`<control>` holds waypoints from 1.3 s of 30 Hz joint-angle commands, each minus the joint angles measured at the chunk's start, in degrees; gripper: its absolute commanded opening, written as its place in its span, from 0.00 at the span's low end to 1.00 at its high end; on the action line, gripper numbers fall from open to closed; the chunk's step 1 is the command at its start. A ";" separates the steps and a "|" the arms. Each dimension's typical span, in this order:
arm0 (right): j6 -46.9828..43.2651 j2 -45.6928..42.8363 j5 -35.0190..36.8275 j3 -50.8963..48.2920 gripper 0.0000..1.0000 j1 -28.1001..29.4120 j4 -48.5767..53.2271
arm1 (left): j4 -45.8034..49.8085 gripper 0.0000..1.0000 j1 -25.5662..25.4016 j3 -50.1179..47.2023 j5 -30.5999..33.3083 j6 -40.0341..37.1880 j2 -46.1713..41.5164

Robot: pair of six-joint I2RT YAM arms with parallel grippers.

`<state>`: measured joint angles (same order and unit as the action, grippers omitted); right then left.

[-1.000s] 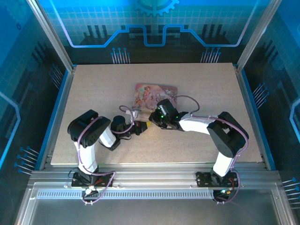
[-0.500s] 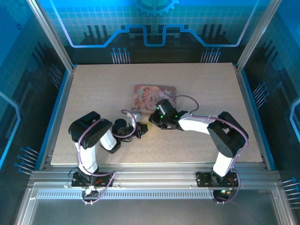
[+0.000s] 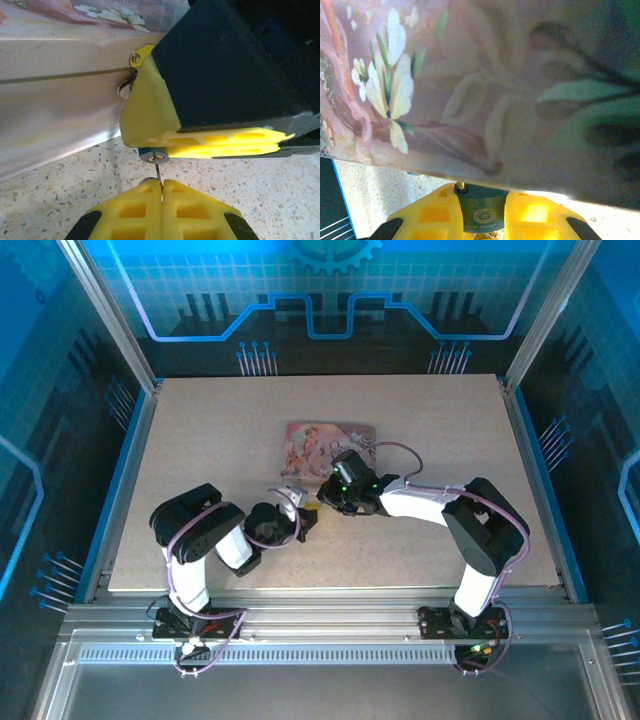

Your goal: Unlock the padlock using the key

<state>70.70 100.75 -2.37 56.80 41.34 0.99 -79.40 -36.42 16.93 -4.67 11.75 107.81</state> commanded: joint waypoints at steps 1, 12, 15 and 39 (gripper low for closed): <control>2.18 1.46 -4.22 1.19 0.00 1.08 2.84 | 4.97 0.00 -2.65 -0.26 2.36 -6.45 -2.16; 1.66 1.37 -4.30 1.35 0.00 1.02 3.92 | 17.95 0.00 -7.53 2.99 8.64 -16.63 -6.72; 1.40 1.46 -4.39 1.55 0.00 1.05 4.17 | 19.19 0.00 -8.09 3.20 9.39 -17.29 -7.23; -4.27 -6.84 0.68 0.71 0.56 -0.66 11.67 | 18.25 0.00 -8.05 3.11 9.77 -11.75 -5.90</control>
<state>67.46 94.56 -1.91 58.06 41.08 10.31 -62.13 -43.79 19.25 7.05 -1.39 100.90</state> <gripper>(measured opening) 0.559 0.044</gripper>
